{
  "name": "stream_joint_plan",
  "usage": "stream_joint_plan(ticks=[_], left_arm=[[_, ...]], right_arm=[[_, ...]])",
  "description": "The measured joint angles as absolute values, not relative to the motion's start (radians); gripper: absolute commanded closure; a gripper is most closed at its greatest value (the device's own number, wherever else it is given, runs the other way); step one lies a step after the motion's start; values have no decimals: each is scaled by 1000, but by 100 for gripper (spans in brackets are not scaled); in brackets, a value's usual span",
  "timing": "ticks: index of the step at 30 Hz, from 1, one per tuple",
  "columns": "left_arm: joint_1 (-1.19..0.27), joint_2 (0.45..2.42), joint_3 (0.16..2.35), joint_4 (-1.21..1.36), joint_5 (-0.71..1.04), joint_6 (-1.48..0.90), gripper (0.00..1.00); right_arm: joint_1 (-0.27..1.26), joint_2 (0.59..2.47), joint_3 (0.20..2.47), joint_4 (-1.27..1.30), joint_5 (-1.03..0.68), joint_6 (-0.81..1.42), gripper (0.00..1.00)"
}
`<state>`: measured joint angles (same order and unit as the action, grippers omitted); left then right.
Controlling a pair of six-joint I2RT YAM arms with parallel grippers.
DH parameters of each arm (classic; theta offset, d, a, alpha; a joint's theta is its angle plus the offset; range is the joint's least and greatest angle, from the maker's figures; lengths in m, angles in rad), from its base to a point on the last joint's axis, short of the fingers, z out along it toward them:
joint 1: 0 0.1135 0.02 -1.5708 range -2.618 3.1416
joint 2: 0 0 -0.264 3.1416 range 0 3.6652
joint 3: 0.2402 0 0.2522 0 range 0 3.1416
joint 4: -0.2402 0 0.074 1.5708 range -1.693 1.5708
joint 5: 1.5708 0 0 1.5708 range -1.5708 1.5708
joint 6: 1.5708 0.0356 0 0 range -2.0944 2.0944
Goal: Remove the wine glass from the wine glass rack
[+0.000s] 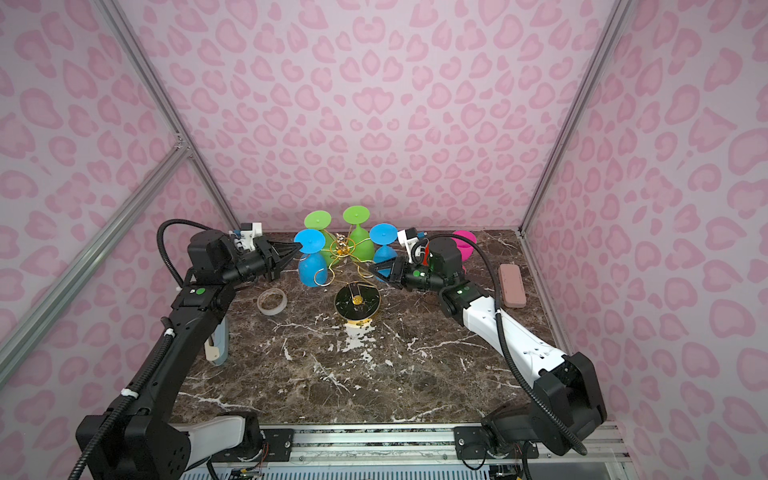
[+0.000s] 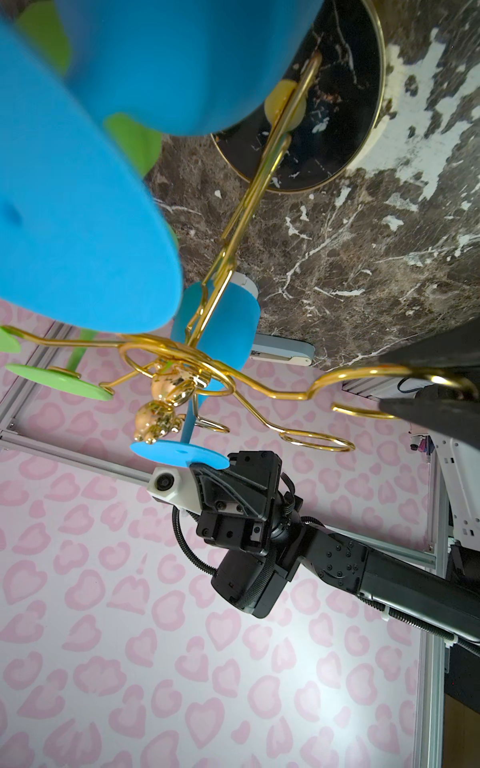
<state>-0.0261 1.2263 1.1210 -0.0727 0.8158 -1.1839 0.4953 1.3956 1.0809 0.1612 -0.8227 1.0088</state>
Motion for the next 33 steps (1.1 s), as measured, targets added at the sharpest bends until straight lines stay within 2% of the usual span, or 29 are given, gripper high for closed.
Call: stream_joint_plan(ticks=[6,33], left_arm=[[-20,1233,1121,-72,815,-1177,96],[-20,1265,1147,-28,830,-1159,96]], right_arm=[[492,1393,1077,155,-834,1028,99],[453,1394,1034,270,-834,1131,100]])
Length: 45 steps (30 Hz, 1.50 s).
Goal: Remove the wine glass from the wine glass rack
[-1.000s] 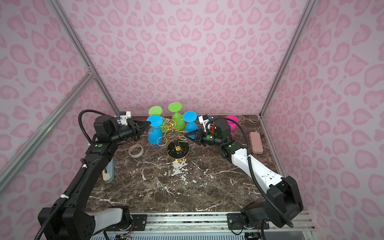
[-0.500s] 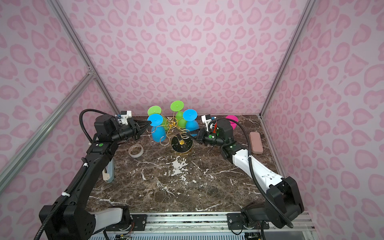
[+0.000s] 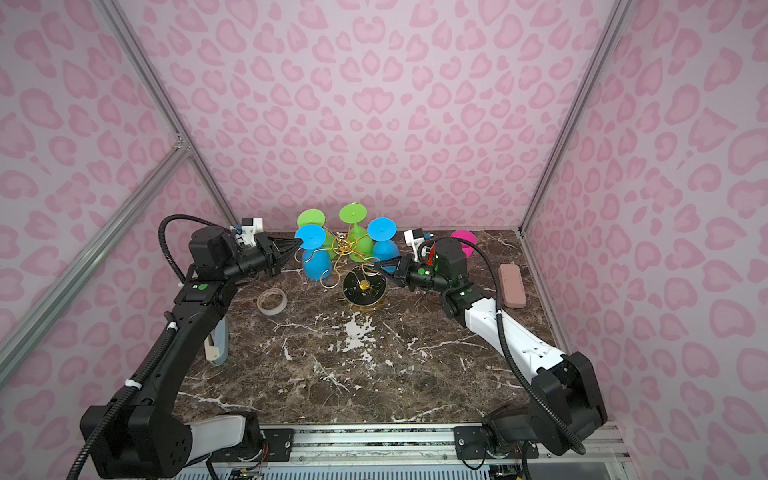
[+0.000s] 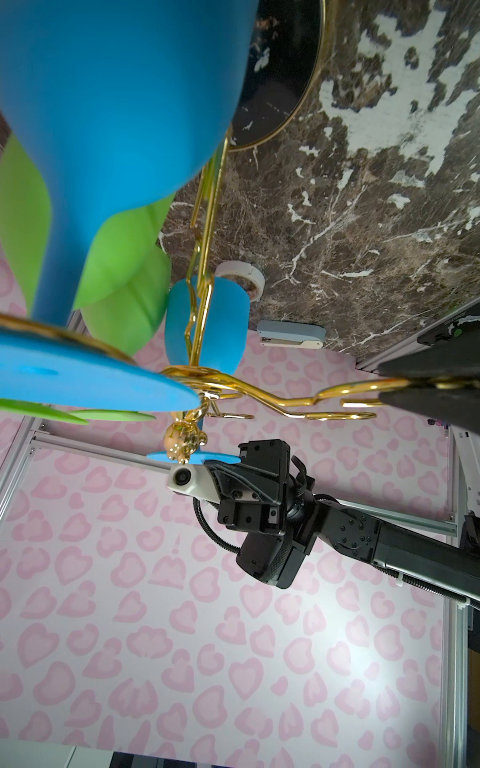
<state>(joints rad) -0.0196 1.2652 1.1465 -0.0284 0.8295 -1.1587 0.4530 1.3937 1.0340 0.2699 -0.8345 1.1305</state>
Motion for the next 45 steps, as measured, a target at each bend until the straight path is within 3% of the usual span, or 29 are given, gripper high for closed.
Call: stream_joint_plan(ticks=[39,45], left_arm=[[62,1266,1134,-30,830,-1126,96],[113,1224,1108,-31,845,-1124,96]], right_arm=[[408,1391,1024,289,-854,1163,100],[390,1391,1023,290,-860,1168,91]])
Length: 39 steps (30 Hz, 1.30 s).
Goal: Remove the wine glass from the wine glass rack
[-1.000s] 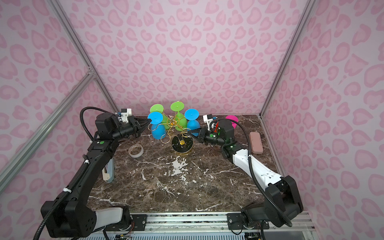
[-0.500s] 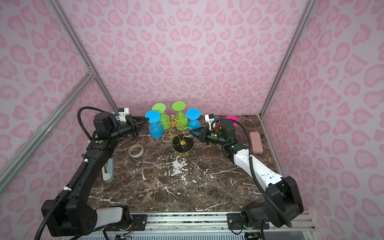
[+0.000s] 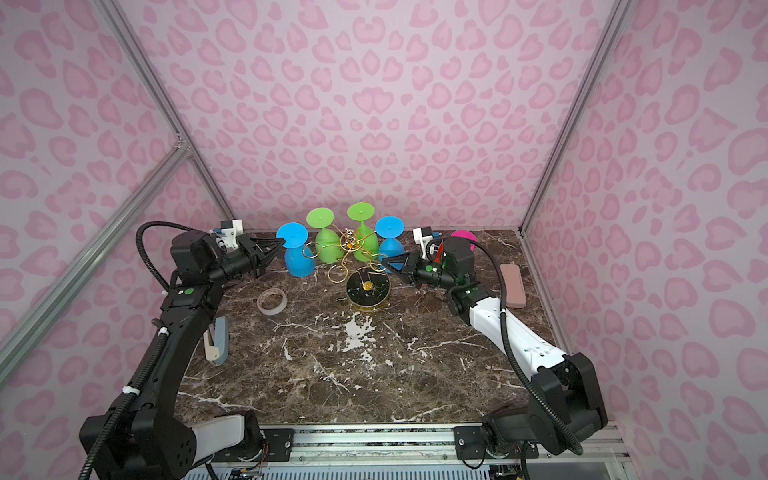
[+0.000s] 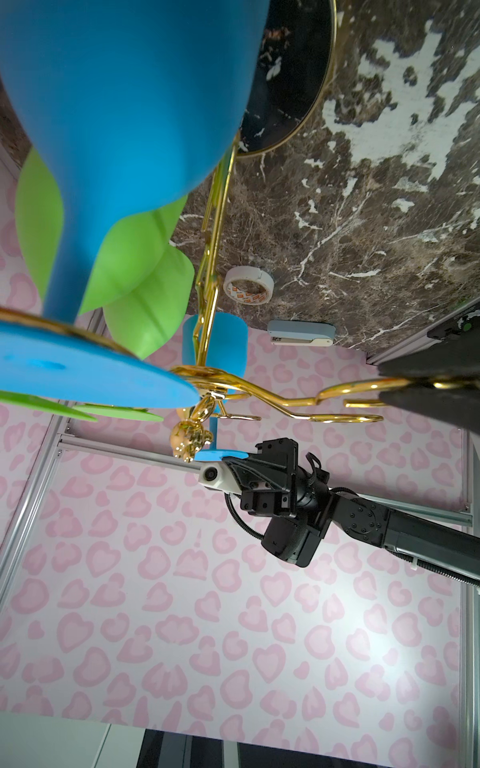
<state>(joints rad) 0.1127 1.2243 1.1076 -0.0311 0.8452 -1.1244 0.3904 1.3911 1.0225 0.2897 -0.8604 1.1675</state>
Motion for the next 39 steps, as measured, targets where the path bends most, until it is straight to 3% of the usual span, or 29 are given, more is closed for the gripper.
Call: stream_joint_plan(ticks=[16,24,32,39], left_arm=[[153,1118,1087,-38,868,-1122,96],[178,1057,1085,-40,872,-1145,96],[183,997,1119,-29,902,-1226,96],[184,934,1205,-28,941,-1269,96]], right_arm=[[363,1365,1026,324,-849,1129,59],[333,1310,1038,262,-845,1073,52],[324,1149,1165,-43,-750,767,39],[350,1077,1229,-170,-647,531,38]])
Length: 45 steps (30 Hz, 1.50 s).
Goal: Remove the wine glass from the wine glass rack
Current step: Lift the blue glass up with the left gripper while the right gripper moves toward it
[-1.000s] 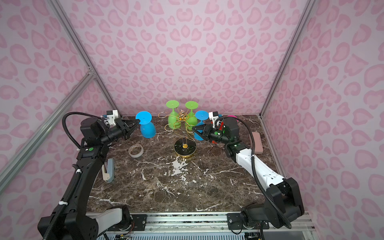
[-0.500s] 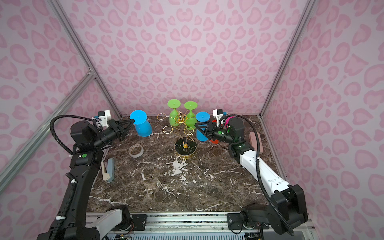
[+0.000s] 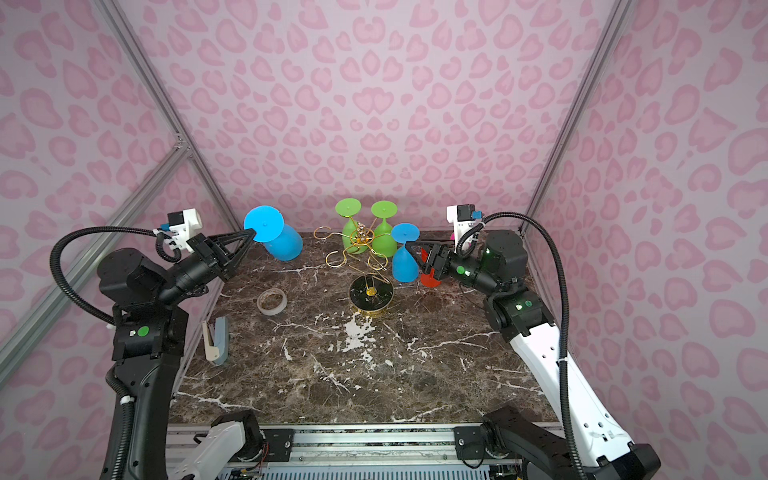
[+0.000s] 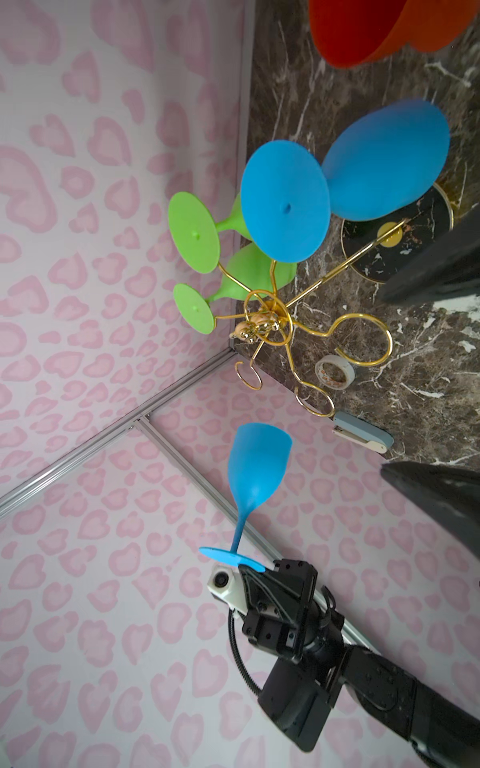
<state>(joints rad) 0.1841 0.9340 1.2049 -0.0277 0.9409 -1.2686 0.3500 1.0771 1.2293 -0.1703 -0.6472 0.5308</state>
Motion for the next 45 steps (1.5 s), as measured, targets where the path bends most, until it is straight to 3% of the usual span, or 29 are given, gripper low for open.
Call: stream_joint_plan(ticks=[15,20,23,25,32,45], left_arm=[[184,907,1319,60,1014,-1427,96],[169,941,1311,163,1016,-1517,96],[124,981,1320,227,1014,-1552,96],[83,1016,1325,265,1009,-1570,96],[-24,1123,1354,286,960,-1561,96],[-62,1224,1401,329,935,-1537,96]], right_arm=[[506,1200,1354,-103,-685,396,40],[563,1217,1399,-127,-620,289,31],[603,1220,1413,-133,-563,213,14],[632,1227,1421,-136,-522,153,8],[656,1316,1475,-115,-429,-14,5],[699,1590,1726,-48,-419,-154,3]])
